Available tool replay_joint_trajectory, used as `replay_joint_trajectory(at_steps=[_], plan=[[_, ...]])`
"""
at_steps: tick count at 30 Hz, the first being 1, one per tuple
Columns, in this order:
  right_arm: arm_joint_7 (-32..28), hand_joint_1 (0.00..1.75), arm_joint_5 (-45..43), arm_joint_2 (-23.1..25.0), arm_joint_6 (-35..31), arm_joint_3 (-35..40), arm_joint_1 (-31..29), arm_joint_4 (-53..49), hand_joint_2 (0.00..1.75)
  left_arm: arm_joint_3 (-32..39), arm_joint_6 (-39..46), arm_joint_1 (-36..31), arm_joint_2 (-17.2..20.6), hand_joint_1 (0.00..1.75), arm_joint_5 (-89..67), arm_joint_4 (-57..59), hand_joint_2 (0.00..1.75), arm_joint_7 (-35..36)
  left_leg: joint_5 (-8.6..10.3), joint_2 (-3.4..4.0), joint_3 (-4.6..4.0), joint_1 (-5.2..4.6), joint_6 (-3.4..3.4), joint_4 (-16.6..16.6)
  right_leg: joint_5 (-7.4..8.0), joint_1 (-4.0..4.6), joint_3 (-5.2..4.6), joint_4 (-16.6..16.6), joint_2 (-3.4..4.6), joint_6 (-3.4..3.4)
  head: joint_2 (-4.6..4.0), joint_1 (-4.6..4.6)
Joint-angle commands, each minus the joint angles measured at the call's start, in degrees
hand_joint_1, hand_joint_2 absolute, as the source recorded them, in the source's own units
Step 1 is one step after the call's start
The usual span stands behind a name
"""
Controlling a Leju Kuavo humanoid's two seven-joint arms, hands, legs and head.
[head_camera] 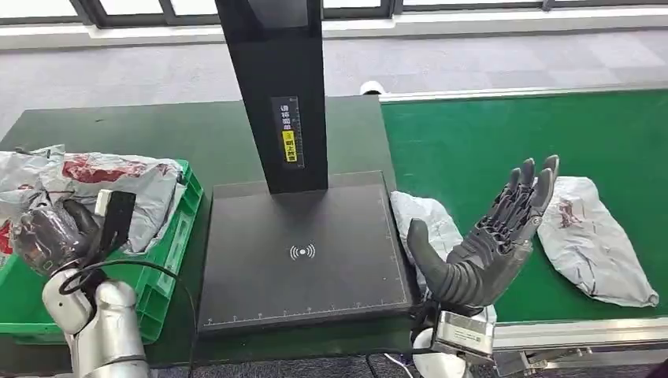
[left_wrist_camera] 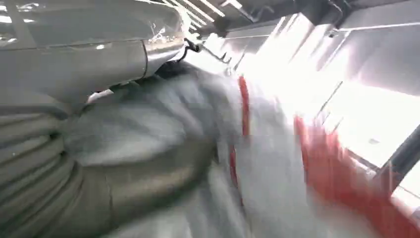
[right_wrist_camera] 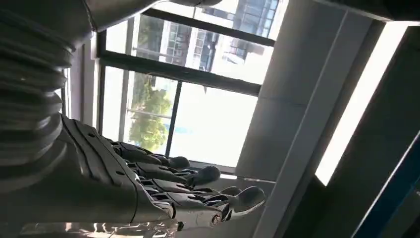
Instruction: Moved the parcel from conveyor to table for the left to box.
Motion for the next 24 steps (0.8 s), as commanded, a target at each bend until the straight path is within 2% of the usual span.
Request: replay_joint_trajectory(at_steps=[1, 3, 4, 6, 7, 12, 14, 16, 17, 21, 23, 24], plan=[[0.0, 0.00, 0.0, 1.9, 0.1, 0.3, 1.0, 4.4, 1.75, 13.5, -0.2, -5.8, 0.4, 0.00, 0.9, 2.9, 1.75, -4.2, 0.01, 0.05, 0.10, 0.04, 0.00, -0.1, 0.02, 0.05, 0.09, -0.1, -0.01, -0.06, 0.00, 0.00], [0.0, 0.00, 0.0, 1.9, 0.1, 0.0, 0.9, 4.5, 1.75, 15.4, -0.2, -6.9, 0.4, 0.00, 2.0, 4.8, 1.75, -6.4, 0.02, 0.05, 0.09, 0.03, 0.01, -0.1, 0.03, 0.04, 0.09, -0.1, -0.02, -0.06, 0.00, 0.00], [0.0, 0.00, 0.0, 1.9, 0.1, -0.2, 0.8, 4.6, 1.75, 19.4, -0.2, -8.5, -0.2, 0.00, 3.4, 4.9, 1.75, -10.5, 0.06, 0.03, 0.14, 0.05, 0.02, -0.2, 0.07, 0.06, 0.15, -0.2, -0.05, -0.08, 0.00, 0.00], [0.0, 0.00, 0.0, 1.9, 0.1, -0.3, 0.6, 5.0, 1.75, 22.5, -0.2, -9.9, -0.2, 0.00, 3.7, 5.6, 1.75, -12.5, 0.03, 0.02, 0.07, 0.03, 0.01, -0.1, 0.04, 0.03, 0.08, -0.1, -0.04, -0.06, 0.00, 0.02], [0.0, 0.00, 0.0, 1.9, 0.1, -0.2, 0.4, 5.3, 1.75, 24.3, -0.2, -10.7, -0.2, 0.00, 3.9, 6.0, 0.00, -13.6, 0.05, 0.01, 0.08, 0.05, 0.01, -0.2, 0.05, 0.05, 0.10, -0.2, -0.06, -0.07, 0.00, 0.00], [0.0, 0.00, -0.5, 1.9, 0.1, -0.6, -1.8, 6.9, 1.75, 32.4, -0.2, -14.0, -0.2, 0.00, 9.8, 5.1, 0.00, -23.5, 0.07, 0.12, 0.11, 0.04, -0.01, -0.2, 0.10, 0.04, 0.08, -0.2, 0.04, -0.09, 0.00, 0.00], [0.0, 0.00, -0.7, 1.9, 0.1, -0.6, -1.7, 7.0, 1.75, 29.7, -0.2, -12.7, -0.2, 0.00, 14.2, 3.7, 0.00, -23.5, 0.10, 0.10, 0.12, 0.03, -0.01, -0.2, 0.11, 0.04, 0.08, -0.2, 0.02, -0.10, 0.00, 0.00], [0.0, 0.00, -0.7, 1.9, 0.1, -0.7, -1.7, 7.1, 1.75, 23.4, -0.2, -9.8, -0.2, 0.00, 22.0, -1.1, 0.00, -23.5, 0.01, 0.09, 0.04, 0.04, 0.00, -0.1, 0.04, 0.05, 0.03, -0.1, 0.03, -0.06, 0.00, 0.00], [0.0, 0.00, -0.8, 1.9, 0.1, -1.0, -1.7, 7.1, 1.75, 19.3, -0.2, -8.0, -0.2, 0.00, 27.8, -5.1, 0.00, -23.5, 0.02, 0.09, 0.04, 0.04, 0.00, -0.1, 0.05, 0.06, 0.04, -0.1, 0.02, -0.06, 0.00, 0.02], [0.0, 0.00, -0.8, 1.9, 0.1, -1.5, -1.7, 7.6, 1.75, 10.0, -0.2, -2.9, -0.2, 0.00, 42.5, -18.5, 0.00, -23.5, -0.04, 0.16, -0.03, 0.09, 0.02, 0.0, 0.04, 0.11, -0.02, -0.1, 0.10, -0.06, 0.00, 0.02], [0.0, 0.00, -0.8, 1.9, 0.1, -1.5, -1.7, 7.6, 1.75, 10.0, -0.2, -2.9, -0.2, 0.00, 42.5, -18.5, 0.00, -23.5, -0.05, 0.20, -0.05, 0.13, 0.02, 0.0, 0.04, 0.12, -0.05, -0.1, 0.14, -0.06, 0.00, 0.02], [0.0, 0.00, -0.2, 1.9, 0.1, -2.6, -1.8, 7.9, 1.75, 6.7, -0.2, -1.5, -0.2, 0.00, 46.6, -20.9, 0.00, -23.5, -0.06, 0.18, -0.07, 0.15, 0.00, 0.0, 0.02, 0.11, -0.11, 0.0, 0.13, -0.05, 0.00, -0.02]])
